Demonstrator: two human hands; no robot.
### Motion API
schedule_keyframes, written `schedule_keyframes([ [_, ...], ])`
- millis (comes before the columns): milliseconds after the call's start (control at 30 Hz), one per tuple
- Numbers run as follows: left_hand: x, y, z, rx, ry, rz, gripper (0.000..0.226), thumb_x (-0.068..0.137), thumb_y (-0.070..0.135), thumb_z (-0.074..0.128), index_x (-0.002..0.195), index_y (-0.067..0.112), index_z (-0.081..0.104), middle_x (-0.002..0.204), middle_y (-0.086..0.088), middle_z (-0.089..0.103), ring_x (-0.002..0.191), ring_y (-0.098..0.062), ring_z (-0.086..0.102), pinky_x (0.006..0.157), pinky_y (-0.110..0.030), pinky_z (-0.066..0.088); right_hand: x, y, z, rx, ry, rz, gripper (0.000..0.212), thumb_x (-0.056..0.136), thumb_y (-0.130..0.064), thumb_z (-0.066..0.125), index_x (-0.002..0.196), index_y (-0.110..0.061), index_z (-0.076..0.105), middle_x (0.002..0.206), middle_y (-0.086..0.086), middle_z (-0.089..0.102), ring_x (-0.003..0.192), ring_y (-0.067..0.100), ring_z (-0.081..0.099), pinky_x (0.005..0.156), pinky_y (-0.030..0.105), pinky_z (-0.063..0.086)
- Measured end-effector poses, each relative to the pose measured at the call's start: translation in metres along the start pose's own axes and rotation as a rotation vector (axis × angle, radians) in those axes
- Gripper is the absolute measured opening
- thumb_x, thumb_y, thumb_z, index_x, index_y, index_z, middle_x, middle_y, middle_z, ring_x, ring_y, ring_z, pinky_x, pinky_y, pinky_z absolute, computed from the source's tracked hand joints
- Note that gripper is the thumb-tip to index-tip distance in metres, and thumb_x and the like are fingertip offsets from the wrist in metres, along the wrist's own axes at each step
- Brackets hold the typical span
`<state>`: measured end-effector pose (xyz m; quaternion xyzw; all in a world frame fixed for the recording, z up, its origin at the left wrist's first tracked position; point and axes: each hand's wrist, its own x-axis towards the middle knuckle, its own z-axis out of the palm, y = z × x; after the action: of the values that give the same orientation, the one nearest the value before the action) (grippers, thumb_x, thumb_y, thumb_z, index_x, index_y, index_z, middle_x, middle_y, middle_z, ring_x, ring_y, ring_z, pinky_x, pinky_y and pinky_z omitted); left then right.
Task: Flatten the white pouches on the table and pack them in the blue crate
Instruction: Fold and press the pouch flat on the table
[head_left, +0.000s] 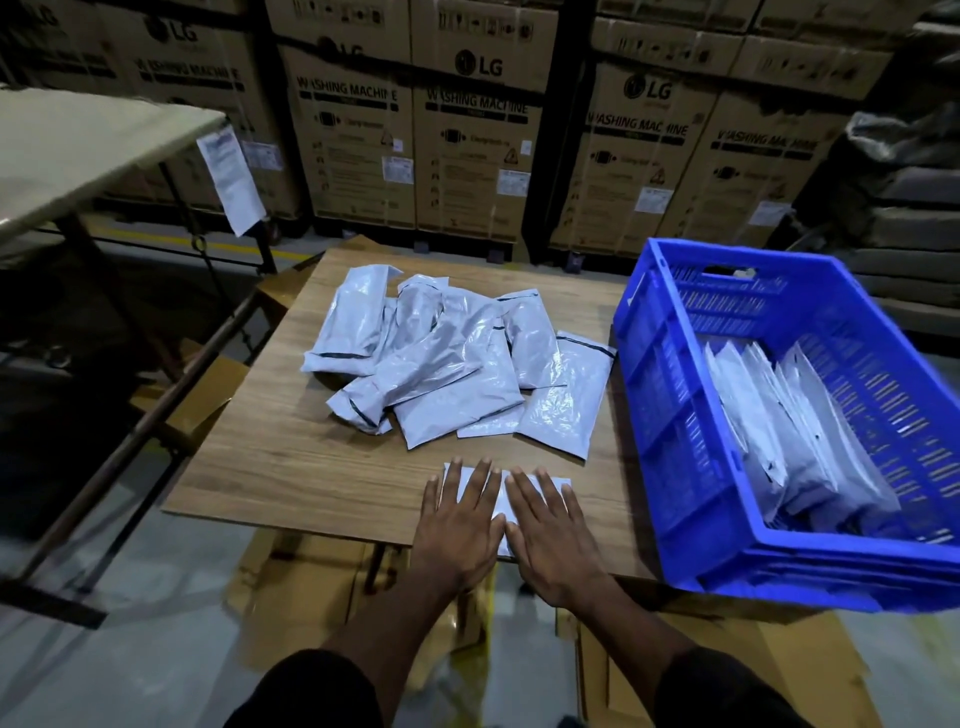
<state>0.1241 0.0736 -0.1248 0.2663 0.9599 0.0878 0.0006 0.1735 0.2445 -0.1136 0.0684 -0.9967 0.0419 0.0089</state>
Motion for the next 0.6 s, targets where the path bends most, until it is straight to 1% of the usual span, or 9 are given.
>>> schedule_keyframes([
  [167, 0.000, 0.001, -0.004, -0.003, -0.012, -0.008, 0.061, 0.099, 0.048, 0.032, 0.149, 0.020, 0.051, 0.156, -0.002, 0.046, 0.145, -0.038, 0.039, 0.109, -0.060, 0.040, -0.001, 0.000, -0.002, -0.005, -0.029, 0.001, 0.058, 0.105, -0.042, 0.024, 0.157, -0.017, 0.027, 0.162, -0.002, 0.030, 0.150, 0.026, 0.024, 0.114, 0.048, 0.017],
  [267, 0.001, 0.001, -0.004, -0.001, -0.024, -0.010, 0.061, 0.099, 0.049, 0.031, 0.149, 0.020, 0.050, 0.155, -0.002, 0.047, 0.144, -0.038, 0.040, 0.109, -0.060, 0.039, 0.000, 0.000, -0.004, 0.000, -0.050, 0.004, 0.058, 0.105, -0.042, 0.024, 0.157, -0.017, 0.027, 0.162, -0.003, 0.029, 0.150, 0.026, 0.023, 0.115, 0.048, 0.015],
  [333, 0.001, -0.001, -0.003, 0.000, -0.028, -0.005, 0.061, 0.099, 0.050, 0.031, 0.150, 0.021, 0.049, 0.156, -0.001, 0.046, 0.145, -0.037, 0.040, 0.109, -0.060, 0.039, 0.000, 0.000, -0.003, 0.005, -0.063, 0.005, 0.059, 0.105, -0.044, 0.021, 0.158, -0.019, 0.023, 0.164, -0.004, 0.025, 0.152, 0.025, 0.019, 0.118, 0.047, 0.014],
  [400, 0.005, -0.004, -0.002, 0.020, -0.030, 0.012, 0.062, 0.099, 0.052, 0.031, 0.150, 0.022, 0.049, 0.156, -0.002, 0.046, 0.145, -0.036, 0.040, 0.109, -0.061, 0.038, 0.002, 0.003, -0.005, 0.018, -0.079, -0.005, 0.061, 0.106, -0.047, 0.013, 0.160, -0.020, 0.017, 0.165, -0.006, 0.018, 0.153, 0.025, 0.011, 0.122, 0.048, 0.014],
  [467, 0.011, -0.009, -0.005, 0.065, -0.022, 0.049, 0.063, 0.100, 0.054, 0.029, 0.151, 0.022, 0.048, 0.156, -0.003, 0.046, 0.146, -0.035, 0.038, 0.113, -0.062, 0.031, 0.007, 0.008, -0.005, 0.006, -0.098, -0.033, 0.062, 0.105, -0.050, 0.009, 0.160, -0.021, 0.014, 0.166, -0.006, 0.013, 0.154, 0.026, 0.007, 0.122, 0.049, 0.014],
  [533, 0.019, -0.012, -0.011, 0.115, -0.007, 0.065, 0.066, 0.101, 0.054, 0.029, 0.153, 0.017, 0.044, 0.160, -0.006, 0.040, 0.150, -0.036, 0.030, 0.117, -0.060, 0.017, 0.017, 0.014, -0.007, -0.026, -0.117, -0.044, 0.063, 0.105, -0.051, 0.010, 0.160, -0.021, 0.013, 0.167, -0.005, 0.010, 0.153, 0.029, 0.007, 0.121, 0.049, 0.014],
  [600, 0.024, -0.009, -0.016, 0.158, 0.000, 0.043, 0.064, 0.101, 0.047, 0.042, 0.153, 0.011, 0.041, 0.163, -0.012, 0.033, 0.153, -0.038, 0.021, 0.119, -0.057, 0.009, 0.026, 0.019, -0.009, -0.040, -0.136, -0.032, 0.064, 0.105, -0.051, 0.011, 0.160, -0.020, 0.012, 0.167, -0.004, 0.008, 0.153, 0.032, 0.006, 0.121, 0.050, 0.012],
])
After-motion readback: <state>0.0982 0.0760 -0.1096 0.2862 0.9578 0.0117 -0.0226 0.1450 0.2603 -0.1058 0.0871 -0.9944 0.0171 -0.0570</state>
